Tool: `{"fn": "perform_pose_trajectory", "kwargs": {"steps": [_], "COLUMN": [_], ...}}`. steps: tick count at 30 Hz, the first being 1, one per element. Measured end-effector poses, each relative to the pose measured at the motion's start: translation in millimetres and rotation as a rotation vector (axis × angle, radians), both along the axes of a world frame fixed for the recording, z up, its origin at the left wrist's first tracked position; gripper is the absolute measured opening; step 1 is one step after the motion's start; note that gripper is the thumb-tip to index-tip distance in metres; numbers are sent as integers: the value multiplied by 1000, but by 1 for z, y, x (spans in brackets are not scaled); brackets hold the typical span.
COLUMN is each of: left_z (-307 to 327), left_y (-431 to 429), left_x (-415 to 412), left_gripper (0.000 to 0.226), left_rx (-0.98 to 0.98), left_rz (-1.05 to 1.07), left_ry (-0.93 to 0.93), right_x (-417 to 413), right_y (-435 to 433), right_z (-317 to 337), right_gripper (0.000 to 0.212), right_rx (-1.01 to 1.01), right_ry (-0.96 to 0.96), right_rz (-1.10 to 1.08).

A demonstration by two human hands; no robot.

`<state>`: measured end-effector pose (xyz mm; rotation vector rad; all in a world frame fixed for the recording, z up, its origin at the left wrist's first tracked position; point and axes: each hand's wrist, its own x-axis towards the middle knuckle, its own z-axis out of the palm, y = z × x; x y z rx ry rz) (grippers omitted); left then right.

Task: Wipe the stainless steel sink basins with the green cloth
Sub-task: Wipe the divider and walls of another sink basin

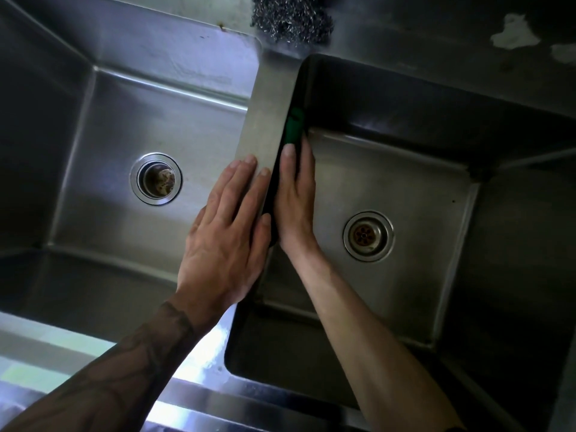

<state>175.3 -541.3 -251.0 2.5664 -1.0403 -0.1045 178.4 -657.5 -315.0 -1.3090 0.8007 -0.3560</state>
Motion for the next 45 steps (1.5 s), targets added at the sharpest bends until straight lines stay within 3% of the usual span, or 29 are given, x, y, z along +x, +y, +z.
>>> {"fn": "perform_pose_trajectory", "kwargs": {"steps": [7, 13, 20, 25, 27, 32, 35, 39, 42, 45], "left_z": [2, 3, 3, 3, 2, 0, 1, 1, 1, 0], "left_y": [0, -2, -2, -3, -2, 0, -1, -1, -1, 0], "left_x": [0, 0, 0, 0, 1, 1, -1, -1, 1, 0], "left_gripper": [53, 52, 52, 52, 52, 51, 51, 52, 53, 53], "left_rx": [-9, -6, -22, -19, -16, -36, -45, -45, -44, -37], "left_rz": [4, -15, -15, -21, -37, -17, -4, 4, -8, -19], "left_ry": [8, 16, 23, 20, 14, 4, 0, -2, 4, 6], "right_x": [25, -21, 3, -46, -49, -34, -58, -81, -69, -60], "right_y": [-20, 27, 1, 50, 52, 33, 52, 75, 59, 49], "right_z": [-30, -1, -33, -3, -8, -38, -19, -2, -28, -37], "right_gripper": [46, 43, 38, 47, 46, 42, 52, 49, 47, 44], "right_rx": [58, -14, 86, 146, 145, 110, 45, 136, -18, 30], "right_ry": [264, -4, 301, 41, 54, 305, 210, 50, 226, 347], "right_rz": [-33, -17, -36, -20, -11, 7, 49, 85, 104, 104]}}
